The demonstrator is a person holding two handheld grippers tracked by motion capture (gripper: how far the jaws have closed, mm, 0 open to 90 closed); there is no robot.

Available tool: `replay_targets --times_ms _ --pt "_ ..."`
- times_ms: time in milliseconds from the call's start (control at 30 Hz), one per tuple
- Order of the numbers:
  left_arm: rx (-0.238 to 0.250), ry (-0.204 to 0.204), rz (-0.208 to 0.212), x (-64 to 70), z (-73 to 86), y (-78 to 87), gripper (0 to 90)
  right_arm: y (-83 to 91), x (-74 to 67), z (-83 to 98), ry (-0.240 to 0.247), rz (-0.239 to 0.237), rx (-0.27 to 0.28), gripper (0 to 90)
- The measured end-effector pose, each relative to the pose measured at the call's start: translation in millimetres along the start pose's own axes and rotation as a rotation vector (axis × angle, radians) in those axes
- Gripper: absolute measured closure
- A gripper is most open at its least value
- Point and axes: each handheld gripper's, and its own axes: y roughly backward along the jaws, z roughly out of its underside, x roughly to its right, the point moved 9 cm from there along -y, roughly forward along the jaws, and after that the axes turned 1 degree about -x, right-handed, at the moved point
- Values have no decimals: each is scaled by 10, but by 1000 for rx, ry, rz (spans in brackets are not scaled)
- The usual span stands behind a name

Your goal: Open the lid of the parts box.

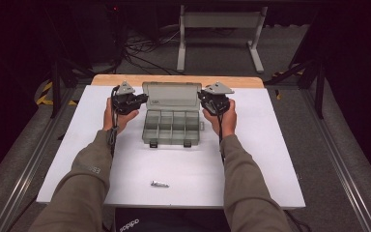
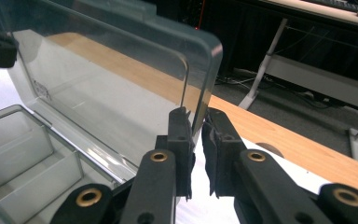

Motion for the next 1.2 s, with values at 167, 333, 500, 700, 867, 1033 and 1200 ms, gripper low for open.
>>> replay_targets --times_ms 167,333,500,700,867,1033,1200 --pt "-4 31 -20 -13 78 -87 814 -62 10 50 -28 4 7 828" --pt "-24 59 -23 -9 183 -172 812 -144 12 147 -55 11 -7 830" --pt "-46 57 -34 -5 248 -228 808 -185 16 201 -65 26 -2 827" --pt "-55 66 -43 -9 305 -276 807 -264 8 320 -74 36 -30 819" --pt "-53 76 -45 -5 311 -287 806 -323 -10 422 -83 39 -61 814" --pt "-62 75 -46 -2 314 -281 803 -356 -23 505 -99 25 -87 810" --pt "-58 87 -43 0 320 -280 799 -373 -43 564 -110 16 -107 807"
